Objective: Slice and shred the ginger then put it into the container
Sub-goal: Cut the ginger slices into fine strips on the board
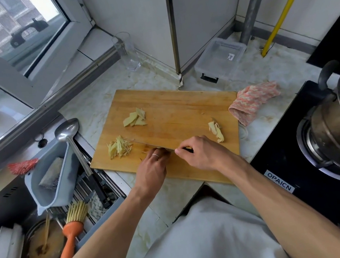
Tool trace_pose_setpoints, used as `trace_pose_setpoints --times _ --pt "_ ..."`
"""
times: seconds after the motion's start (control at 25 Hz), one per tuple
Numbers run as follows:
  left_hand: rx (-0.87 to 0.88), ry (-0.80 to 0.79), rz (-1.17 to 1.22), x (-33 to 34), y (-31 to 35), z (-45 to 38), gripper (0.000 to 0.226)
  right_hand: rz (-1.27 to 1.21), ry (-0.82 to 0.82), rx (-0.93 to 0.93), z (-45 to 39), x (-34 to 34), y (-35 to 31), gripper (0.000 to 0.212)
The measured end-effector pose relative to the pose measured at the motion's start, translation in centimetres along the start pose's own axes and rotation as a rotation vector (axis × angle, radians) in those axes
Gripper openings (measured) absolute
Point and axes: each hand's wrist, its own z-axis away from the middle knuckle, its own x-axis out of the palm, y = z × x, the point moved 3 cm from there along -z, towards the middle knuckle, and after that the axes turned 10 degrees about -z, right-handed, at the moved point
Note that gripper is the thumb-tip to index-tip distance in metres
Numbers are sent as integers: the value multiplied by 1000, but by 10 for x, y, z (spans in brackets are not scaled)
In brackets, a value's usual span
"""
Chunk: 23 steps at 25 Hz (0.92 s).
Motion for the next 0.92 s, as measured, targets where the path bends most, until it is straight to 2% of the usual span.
trace_pose_setpoints --times 0.16,0.36,0.64,0.72,0.84,0.92 --pt "-71 -11 19 -3 -1 -6 50 -31 18 -9 -7 -9 -4 41" --pt "-73 4 -9 -1 1 -2 46 8 20 5 -9 -20 7 40" --pt "-258 35 29 2 10 -2 42 17 -34 15 -14 -26 10 39" --pt "-245 16 62 4 4 -1 45 -6 -52 26 -11 -24 13 38" --pt "-126 4 64 2 -8 -3 47 -31 -29 32 -7 -18 21 30" --pt "-96 -21 59 0 -13 -5 46 -62 1 41 -8 -14 22 35"
